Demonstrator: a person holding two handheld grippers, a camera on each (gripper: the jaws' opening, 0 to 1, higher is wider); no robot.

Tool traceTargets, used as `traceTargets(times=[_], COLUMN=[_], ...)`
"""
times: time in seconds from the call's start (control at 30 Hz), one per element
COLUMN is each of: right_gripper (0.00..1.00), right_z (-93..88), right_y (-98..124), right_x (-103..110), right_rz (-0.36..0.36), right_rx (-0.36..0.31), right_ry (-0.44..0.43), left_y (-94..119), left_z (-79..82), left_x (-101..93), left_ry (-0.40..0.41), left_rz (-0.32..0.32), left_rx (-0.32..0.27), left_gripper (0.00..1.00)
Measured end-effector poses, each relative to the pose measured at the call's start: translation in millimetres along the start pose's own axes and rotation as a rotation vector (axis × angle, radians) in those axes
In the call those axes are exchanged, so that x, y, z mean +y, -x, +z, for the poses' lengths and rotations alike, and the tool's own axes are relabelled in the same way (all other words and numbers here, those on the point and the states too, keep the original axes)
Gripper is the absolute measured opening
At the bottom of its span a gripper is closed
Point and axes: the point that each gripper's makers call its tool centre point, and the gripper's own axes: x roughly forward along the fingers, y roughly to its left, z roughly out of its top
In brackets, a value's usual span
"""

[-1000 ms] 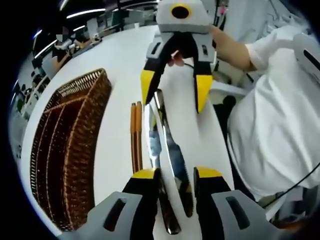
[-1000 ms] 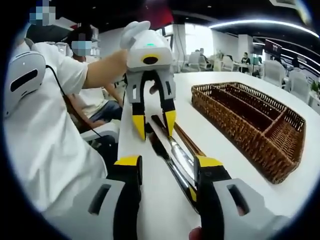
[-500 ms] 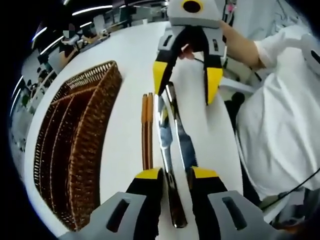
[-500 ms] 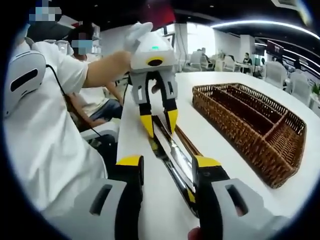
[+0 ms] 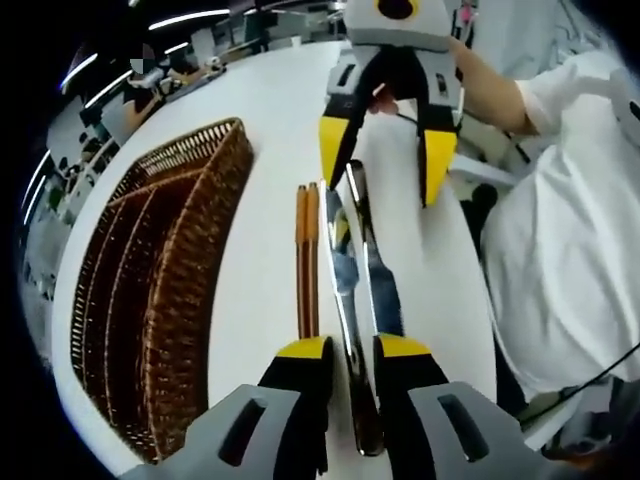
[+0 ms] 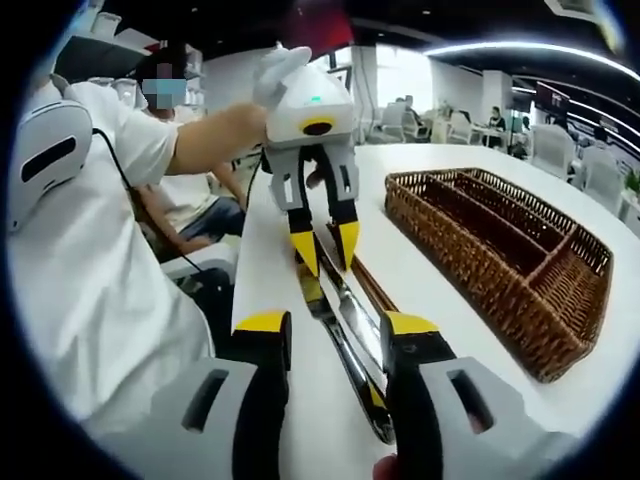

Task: Arrange the knives, forks, and spoons in their matching storage slots by inserting each utensil handle-first until every utensil is classified and aligned in the correct compartment

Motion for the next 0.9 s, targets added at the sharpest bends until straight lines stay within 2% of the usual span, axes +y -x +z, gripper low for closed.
traceTargets(times=[0.5, 0.6, 0.73, 0.9], right_gripper=[0.32, 0.32, 0.31, 0.3], right_z=[-0.5, -3.9, -2.9, -6.5], right_y=[-3.2, -4.2, -5.6, -5.7], right_x=[-5.7, -7.8, -7.6, -8.9], right_rz=[-0.017, -0.026, -0.02, -0.009], right_rx=[0.055, 0.1, 0.128, 0.196], right_ry=[0.054, 0.089, 0.125, 0.217], left_y=[-7.4, -7.3, -6.1, -5.0], left_z=[3.5, 2.4, 2.5, 2.5], left_x=[1.8, 1.2, 2.5, 6.1], left_ry=[-0.003, 0.018, 0.025, 0.04], left_rz=[0.015, 0.006, -0.006, -0.024], left_rx=[0.011, 0.011, 0.007, 0.003], left_gripper=[0.12, 0.07, 0.06, 0.06])
